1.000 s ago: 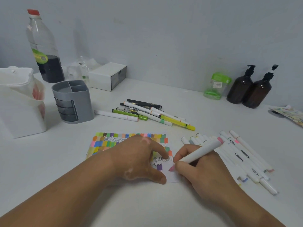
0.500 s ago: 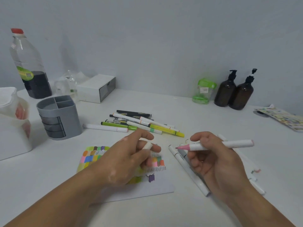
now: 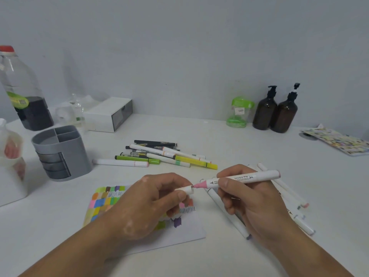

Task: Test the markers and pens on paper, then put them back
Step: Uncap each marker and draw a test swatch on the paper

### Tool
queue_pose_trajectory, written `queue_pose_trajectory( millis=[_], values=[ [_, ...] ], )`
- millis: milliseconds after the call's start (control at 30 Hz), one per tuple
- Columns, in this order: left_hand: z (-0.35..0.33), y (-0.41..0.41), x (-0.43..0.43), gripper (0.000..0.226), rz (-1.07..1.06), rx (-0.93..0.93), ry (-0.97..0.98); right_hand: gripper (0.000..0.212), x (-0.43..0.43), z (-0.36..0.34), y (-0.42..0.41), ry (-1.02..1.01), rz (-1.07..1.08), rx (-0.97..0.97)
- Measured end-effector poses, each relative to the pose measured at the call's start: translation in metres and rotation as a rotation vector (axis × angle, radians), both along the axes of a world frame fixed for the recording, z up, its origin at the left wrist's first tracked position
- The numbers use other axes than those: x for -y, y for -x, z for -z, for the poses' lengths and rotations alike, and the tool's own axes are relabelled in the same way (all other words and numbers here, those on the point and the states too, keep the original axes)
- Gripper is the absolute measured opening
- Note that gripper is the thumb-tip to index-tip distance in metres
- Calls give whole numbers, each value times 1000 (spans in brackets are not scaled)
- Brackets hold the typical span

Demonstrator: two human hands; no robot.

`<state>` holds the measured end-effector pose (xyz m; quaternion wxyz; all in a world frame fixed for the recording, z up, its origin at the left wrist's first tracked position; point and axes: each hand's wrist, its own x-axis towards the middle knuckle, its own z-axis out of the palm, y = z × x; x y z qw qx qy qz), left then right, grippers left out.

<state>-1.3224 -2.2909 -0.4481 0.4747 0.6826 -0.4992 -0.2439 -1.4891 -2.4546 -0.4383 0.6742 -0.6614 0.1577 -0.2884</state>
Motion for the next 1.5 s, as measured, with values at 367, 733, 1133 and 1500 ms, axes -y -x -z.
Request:
queue_pose_trajectory(
  millis=[367, 733, 1133, 1500],
  values=[
    [1, 1, 0, 18, 17, 17, 12, 30, -4, 5, 0, 90, -39, -46],
    [2, 7, 3, 18, 60, -144, 109, 20, -11, 4, -1, 13, -38, 23],
    [-25, 10, -121, 24, -329, -285, 171, 24, -73, -26, 41, 386, 25, -547],
    [102, 99, -489, 23, -763, -646, 35, 17, -339, 52, 43, 702, -504, -421]
  ],
)
